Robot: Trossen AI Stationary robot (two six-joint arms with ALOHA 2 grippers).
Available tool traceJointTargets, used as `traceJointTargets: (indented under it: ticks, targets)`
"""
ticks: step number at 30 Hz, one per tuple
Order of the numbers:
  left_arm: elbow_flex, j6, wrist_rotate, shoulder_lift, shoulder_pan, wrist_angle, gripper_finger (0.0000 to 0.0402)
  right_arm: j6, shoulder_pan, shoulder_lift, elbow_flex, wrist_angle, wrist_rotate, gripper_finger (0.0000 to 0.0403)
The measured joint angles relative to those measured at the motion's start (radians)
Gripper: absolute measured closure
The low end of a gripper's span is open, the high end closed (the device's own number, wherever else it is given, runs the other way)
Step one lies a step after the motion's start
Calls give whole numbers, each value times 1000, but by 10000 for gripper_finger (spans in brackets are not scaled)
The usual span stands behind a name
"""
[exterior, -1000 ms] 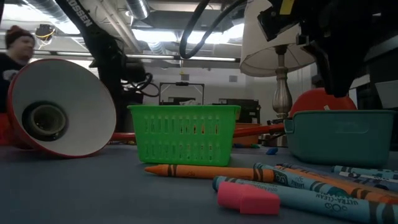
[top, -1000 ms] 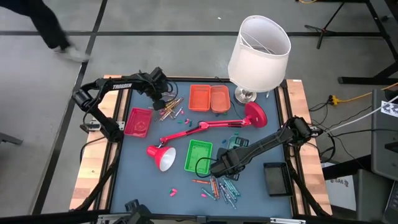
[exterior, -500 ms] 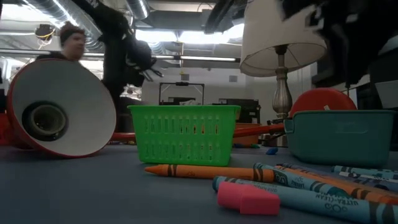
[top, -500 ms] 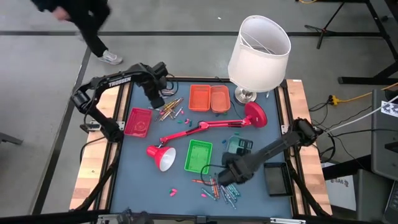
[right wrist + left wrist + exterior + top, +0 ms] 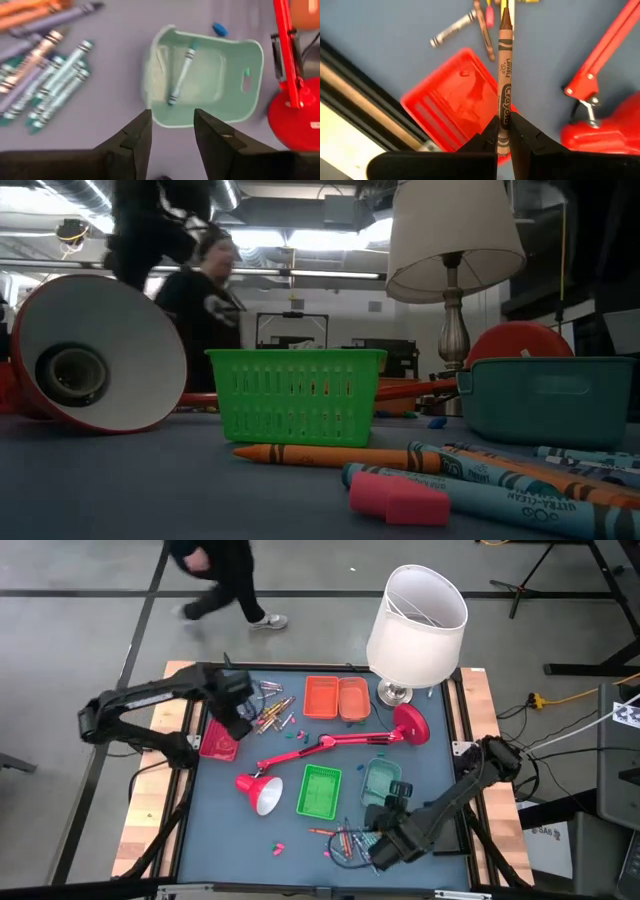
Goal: Sort crayons
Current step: Put the brown crayon into the red bin
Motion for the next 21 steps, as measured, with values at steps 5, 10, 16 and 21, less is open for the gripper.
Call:
traceJointTargets:
  ticks: [5,10,16,21]
  targets:
    - [-151,-275,-76,-140,-131,-3,392,25,46,1,0,128,7,258]
    - [-306,-423,-131,-222,-184,23,392,28,80,7,0,277,6,258]
    - [-428,-440,-137,-233,-185,127,392,32,109,41,0,420,-8,258]
    - [-464,-439,-174,-234,-185,171,392,106,117,79,0,473,-95,258]
